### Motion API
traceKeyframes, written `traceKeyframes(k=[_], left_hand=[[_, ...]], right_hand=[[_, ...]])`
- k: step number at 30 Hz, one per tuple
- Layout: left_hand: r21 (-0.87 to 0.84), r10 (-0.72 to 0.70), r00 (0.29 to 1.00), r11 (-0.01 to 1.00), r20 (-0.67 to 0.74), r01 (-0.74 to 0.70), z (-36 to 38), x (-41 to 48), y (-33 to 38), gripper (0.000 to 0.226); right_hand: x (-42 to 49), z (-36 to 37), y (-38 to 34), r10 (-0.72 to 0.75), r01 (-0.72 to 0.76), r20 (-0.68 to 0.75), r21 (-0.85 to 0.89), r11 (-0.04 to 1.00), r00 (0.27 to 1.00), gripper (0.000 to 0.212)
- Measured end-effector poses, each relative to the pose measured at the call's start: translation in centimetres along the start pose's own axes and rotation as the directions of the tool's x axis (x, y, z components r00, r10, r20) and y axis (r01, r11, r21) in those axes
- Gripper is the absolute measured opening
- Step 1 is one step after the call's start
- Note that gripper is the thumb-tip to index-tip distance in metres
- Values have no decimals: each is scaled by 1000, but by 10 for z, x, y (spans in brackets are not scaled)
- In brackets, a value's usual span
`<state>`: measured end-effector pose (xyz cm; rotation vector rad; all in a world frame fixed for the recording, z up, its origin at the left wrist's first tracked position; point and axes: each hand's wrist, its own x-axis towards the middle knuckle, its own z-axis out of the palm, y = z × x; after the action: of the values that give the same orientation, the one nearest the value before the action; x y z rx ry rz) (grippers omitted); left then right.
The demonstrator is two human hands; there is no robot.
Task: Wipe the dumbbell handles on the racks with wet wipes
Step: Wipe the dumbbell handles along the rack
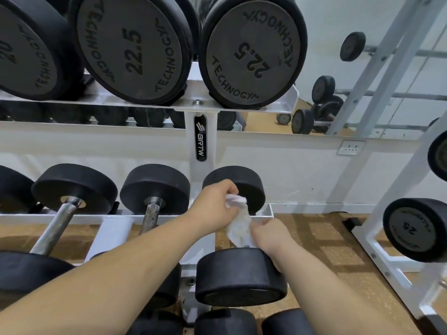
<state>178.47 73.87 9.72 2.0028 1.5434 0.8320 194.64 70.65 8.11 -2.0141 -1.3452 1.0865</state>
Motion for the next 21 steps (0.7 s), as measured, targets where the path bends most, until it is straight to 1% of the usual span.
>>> traceKeyframes(k=[1, 2, 3, 4, 5, 6, 7, 8, 9, 10, 11, 12, 13, 14, 15, 16, 17, 19, 21], left_hand=[[21, 61, 998, 998, 8, -61, 3, 0, 0, 27], [112, 123, 992, 986, 7, -123, 4, 1, -1, 35], [270, 182, 983, 947, -11, -172, 4, 0, -1, 38], [444, 242, 969, 874, -44, -198, 4, -2, -2, 35], [574, 286, 956, 794, -61, -200, 4, -6, -3, 27], [595, 252, 964, 790, -90, -151, 7, -8, -4, 17], [537, 155, 982, 840, -111, -72, 9, -9, -4, 9], [414, 6, 994, 909, -109, 40, 12, -9, -4, 12], [266, -141, 988, 952, -64, 153, 15, -7, -5, 23], [135, -245, 970, 961, 0, 243, 21, -3, -9, 33], [20, -312, 947, 950, 74, 311, 25, -2, -9, 38], [-84, -360, 923, 924, 139, 373, 30, 0, -8, 35], [-178, -400, 893, 882, 205, 436, 35, 1, -5, 30], [-254, -430, 865, 834, 258, 490, 42, 3, -1, 31], [-297, -456, 842, 793, 289, 532, 48, 5, 5, 34], [-314, -487, 826, 767, 283, 559, 55, 7, 10, 36], [-312, -518, 822, 761, 235, 569, 60, 9, 14, 38], [-316, -560, 814, 752, 156, 578, 68, 19, 16, 44], [-327, -569, 808, 743, 152, 584, 69, 27, 14, 45]], right_hand=[[2, 2, 2, -10, 9, -28, -39, 999, 1000, 20], [3, 3, 2, -34, 30, -51, -73, 997, 998, 21], [4, 3, 2, -60, 53, -71, -104, 993, 996, 22], [4, 3, 0, -82, 71, -80, -128, 989, 993, 22], [3, 3, 0, -87, 76, -75, -138, 988, 993, 24], [3, 2, 0, -77, 69, -60, -128, 989, 995, 26], [4, 1, 1, -66, 61, -36, -133, 989, 997, 27], [4, 1, 2, -56, 55, -2, -141, 988, 998, 26], [5, 1, 2, -60, 62, 15, -159, 985, 998, 25], [5, 1, 3, -62, 62, 8, -154, 986, 998, 22], [5, 1, 2, -55, 54, 1, -129, 990, 999, 22], [5, 0, 3, -53, 52, -8, -108, 993, 999, 24], [4, 0, 3, -53, 51, -20, -98, 994, 998, 27], [4, 0, 4, -62, 58, -37, -94, 994, 997, 26], [3, 0, 4, -71, 67, -47, -82, 994, 996, 23], [2, 1, 5, -81, 76, -56, -73, 994, 995, 18], [1, 1, 6, -83, 79, -63, -61, 995, 995, 15], [1, 1, 8, -78, 75, -73, -48, 996, 994, 16], [3, 1, 9, -80, 77, -76, -49, 996, 994, 19]])
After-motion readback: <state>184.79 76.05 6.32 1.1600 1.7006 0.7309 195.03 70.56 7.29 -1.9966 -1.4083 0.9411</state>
